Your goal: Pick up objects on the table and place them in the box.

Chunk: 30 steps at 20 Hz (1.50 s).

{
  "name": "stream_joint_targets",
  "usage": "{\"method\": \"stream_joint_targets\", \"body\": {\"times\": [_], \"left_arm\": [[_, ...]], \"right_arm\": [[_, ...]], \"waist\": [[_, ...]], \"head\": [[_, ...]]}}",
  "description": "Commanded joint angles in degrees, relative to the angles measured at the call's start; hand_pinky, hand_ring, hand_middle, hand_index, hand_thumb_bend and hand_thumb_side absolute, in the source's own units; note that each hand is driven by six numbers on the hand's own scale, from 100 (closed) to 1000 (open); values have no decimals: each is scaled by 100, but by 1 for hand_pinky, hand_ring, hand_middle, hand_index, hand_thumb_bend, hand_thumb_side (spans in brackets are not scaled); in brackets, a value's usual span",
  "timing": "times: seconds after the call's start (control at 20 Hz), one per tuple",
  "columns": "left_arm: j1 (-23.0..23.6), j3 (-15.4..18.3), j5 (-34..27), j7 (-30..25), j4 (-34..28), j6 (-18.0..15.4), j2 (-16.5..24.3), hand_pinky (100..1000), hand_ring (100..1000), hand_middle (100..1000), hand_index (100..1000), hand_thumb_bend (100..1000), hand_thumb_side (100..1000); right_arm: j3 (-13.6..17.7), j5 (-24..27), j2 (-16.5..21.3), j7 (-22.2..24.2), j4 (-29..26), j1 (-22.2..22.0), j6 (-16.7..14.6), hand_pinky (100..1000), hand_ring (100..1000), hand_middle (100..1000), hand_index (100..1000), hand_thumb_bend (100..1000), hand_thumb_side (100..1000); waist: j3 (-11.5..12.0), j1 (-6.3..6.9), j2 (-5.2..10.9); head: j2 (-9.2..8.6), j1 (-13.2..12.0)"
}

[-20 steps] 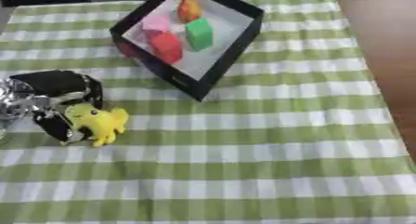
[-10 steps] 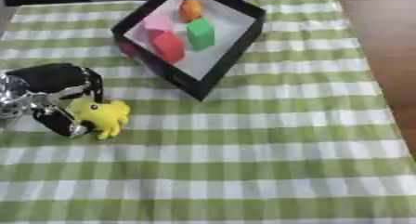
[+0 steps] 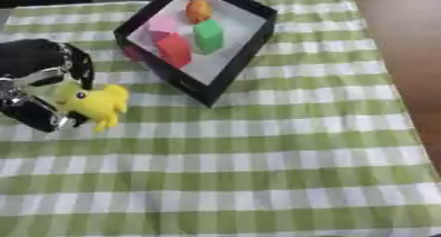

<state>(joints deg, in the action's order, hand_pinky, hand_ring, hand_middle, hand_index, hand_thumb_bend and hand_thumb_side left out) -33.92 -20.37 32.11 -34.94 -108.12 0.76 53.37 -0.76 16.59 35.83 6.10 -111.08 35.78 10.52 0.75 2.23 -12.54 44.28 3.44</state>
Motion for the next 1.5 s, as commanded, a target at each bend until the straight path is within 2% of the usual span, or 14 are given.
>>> {"method": "stream_joint_targets", "body": {"times": [0.05, 0.25, 0.45, 0.65, 1.1, 1.5], "left_arm": [[-255, 142, -243, -66, -185, 70, 317, 679, 649, 652, 500, 306, 100], [-813, 49, -420, -114, 205, 92, 217, 684, 645, 651, 496, 305, 100], [-1059, -2, -395, -60, 554, 13, 78, 686, 644, 652, 490, 311, 100], [-1564, -61, -124, -238, 1075, 26, -388, 687, 645, 655, 487, 312, 100], [-2882, -178, 510, -488, 2401, 8, -1331, 673, 641, 651, 464, 337, 100], [-3287, 96, 1017, -307, 3528, -485, -1926, 679, 631, 650, 461, 287, 100]], "right_arm": [[52, -29, 179, -7, -19, 86, -23, 914, 671, 663, 785, 100, 287], [38, -24, 182, -2, -16, 107, -29, 914, 671, 663, 785, 100, 284], [24, -16, 175, 3, -20, 130, -34, 913, 671, 663, 785, 100, 278], [-39, 2, 133, 56, -23, 226, -15, 913, 671, 663, 785, 100, 279], [-56, 3, 102, 93, -26, 355, 0, 913, 671, 663, 785, 100, 278], [-106, 36, 8, 136, -68, 565, 12, 913, 671, 663, 785, 100, 276]], "waist": [[-15, 42, 136], [-47, 60, 160], [-91, 81, 183], [-276, 149, 194], [-384, 169, 86], [-675, 214, -12]], "head": [[-16, 53], [-16, 65], [-16, 21], [-16, -111], [-16, -193], [-74, -345]]}}
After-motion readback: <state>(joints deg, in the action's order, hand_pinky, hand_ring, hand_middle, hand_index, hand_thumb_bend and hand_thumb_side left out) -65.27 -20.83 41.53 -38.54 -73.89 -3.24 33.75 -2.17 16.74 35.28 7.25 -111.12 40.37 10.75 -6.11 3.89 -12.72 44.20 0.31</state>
